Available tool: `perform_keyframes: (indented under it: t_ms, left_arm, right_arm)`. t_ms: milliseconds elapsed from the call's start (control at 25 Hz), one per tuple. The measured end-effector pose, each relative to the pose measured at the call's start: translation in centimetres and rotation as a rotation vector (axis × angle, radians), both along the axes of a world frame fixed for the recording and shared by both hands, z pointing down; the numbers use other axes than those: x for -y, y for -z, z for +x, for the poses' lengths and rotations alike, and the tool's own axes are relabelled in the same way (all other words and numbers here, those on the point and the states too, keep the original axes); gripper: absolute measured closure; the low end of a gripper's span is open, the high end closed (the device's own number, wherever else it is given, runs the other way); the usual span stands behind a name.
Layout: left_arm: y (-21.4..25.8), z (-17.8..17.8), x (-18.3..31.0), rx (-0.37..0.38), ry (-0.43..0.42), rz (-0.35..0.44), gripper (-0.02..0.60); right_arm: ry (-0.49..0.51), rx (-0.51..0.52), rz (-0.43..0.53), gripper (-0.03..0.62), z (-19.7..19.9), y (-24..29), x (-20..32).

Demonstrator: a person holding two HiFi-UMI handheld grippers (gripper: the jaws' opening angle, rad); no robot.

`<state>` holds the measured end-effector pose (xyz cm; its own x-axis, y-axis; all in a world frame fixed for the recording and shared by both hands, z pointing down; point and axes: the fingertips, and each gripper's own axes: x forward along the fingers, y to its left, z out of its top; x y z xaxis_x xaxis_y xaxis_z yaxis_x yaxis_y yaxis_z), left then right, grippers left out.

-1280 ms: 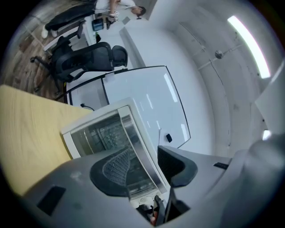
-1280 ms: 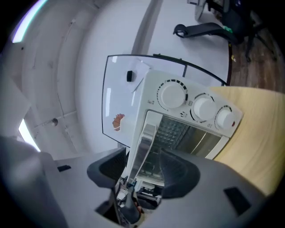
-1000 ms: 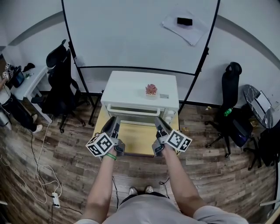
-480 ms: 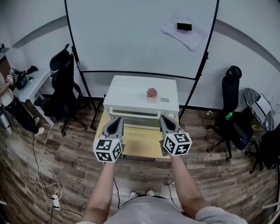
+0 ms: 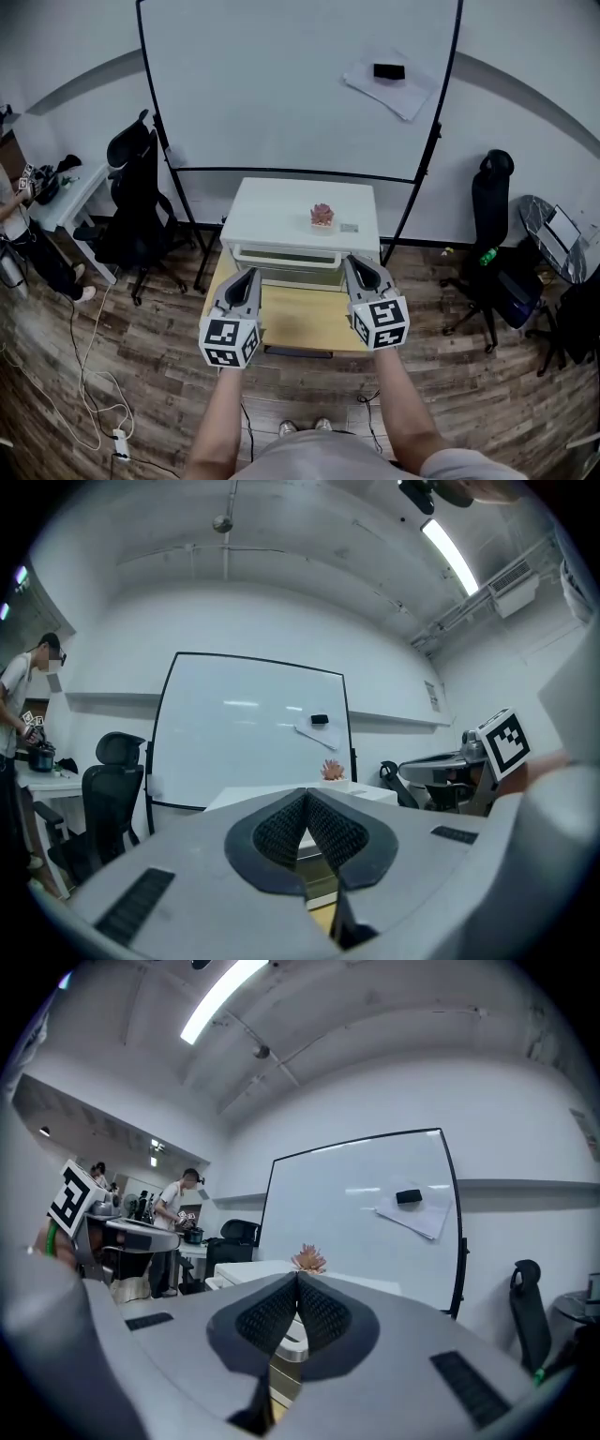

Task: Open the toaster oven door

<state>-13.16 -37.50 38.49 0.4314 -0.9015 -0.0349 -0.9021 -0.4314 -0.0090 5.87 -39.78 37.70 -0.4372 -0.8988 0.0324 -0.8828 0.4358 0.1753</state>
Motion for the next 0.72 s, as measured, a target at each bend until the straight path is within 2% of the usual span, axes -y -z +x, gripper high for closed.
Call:
perform_keyframes:
  t_ms: [720]
  left_arm:
    - [0.87,0.26,0.18,-0.006,0.016,0.019,0.569]
  right_arm:
    - [0.017,0.048,0.006,0.594,0.40,0.31,-0.24]
